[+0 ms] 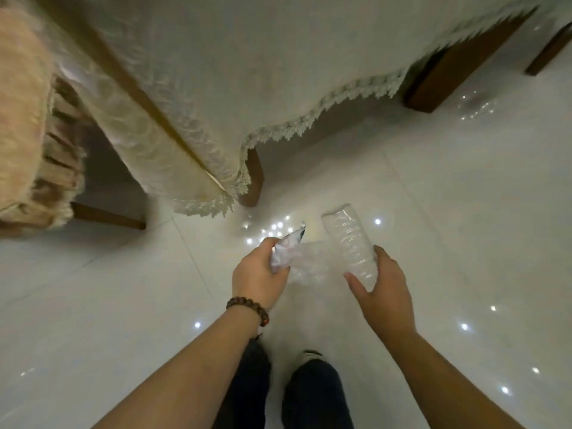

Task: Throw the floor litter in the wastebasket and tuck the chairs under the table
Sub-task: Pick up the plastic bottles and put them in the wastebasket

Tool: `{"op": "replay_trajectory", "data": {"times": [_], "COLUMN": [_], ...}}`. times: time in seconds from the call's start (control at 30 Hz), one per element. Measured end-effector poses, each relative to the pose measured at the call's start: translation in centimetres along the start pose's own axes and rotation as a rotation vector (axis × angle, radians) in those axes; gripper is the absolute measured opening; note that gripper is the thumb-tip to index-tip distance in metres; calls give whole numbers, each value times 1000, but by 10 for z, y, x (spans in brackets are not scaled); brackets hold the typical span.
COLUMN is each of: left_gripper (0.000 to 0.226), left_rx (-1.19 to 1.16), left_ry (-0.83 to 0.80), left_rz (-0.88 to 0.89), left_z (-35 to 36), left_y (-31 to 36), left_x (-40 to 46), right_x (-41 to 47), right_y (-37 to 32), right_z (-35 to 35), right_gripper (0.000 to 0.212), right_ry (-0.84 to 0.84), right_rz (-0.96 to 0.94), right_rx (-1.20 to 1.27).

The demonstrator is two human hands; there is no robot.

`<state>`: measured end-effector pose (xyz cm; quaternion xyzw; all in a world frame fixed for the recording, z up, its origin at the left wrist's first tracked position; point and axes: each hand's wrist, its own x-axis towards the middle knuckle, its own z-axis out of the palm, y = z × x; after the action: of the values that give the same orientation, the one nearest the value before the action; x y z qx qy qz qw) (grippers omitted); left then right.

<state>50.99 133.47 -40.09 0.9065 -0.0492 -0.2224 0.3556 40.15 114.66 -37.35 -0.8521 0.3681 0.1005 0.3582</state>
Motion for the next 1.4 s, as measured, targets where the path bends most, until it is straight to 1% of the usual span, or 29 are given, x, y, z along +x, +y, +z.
{"op": "replay_trajectory", "data": {"times": [0.13, 0.23, 0.3, 0.37, 0.47, 0.63, 0.73, 0.83, 1.03, 1.2, 1.4], "left_gripper": [19, 22, 21, 18, 12, 9, 15, 15, 17, 24, 25], "left_rx": [-30, -37, -38, -29, -38, -100, -136, -149, -186, -235, -286], "left_ry": [69, 144, 200, 269, 370, 566, 658, 745, 905, 1032, 1070], "left_rz": [-26, -31, -29, -30, -80, -191, -276, -378, -585, -715, -821], "left_z": [-87, -146, -180, -212, -251, -297, -320, -341, -390, -437, -523], "left_y": [63, 97, 112, 122, 130, 118, 102, 82, 24, -41, -147], "left_x": [-56, -98, -125, -152, -189, -248, -280, -311, -371, -409, -437], "right_x": [-51, -90, -113, -134, -162, -195, -217, -242, -301, -349, -417], "right_y": [-78, -132, -161, -186, -218, -270, -300, -328, -385, -443, -533], "right_z": [-71, -110, -129, -142, -154, -154, -142, -121, -58, 9, 124], "right_gripper": [71, 70, 70, 71, 72, 72, 68, 69, 71, 72, 71], "right_ry": [-13, -19, -29, -41, -60, -125, -166, -205, -322, -418, -472], "right_rz": [-123, -266, -364, -452, -562, -701, -781, -857, -1023, -1122, -1177], "right_rx": [-34, -76, -116, -150, -165, -180, -192, -210, -254, -288, -319]}}
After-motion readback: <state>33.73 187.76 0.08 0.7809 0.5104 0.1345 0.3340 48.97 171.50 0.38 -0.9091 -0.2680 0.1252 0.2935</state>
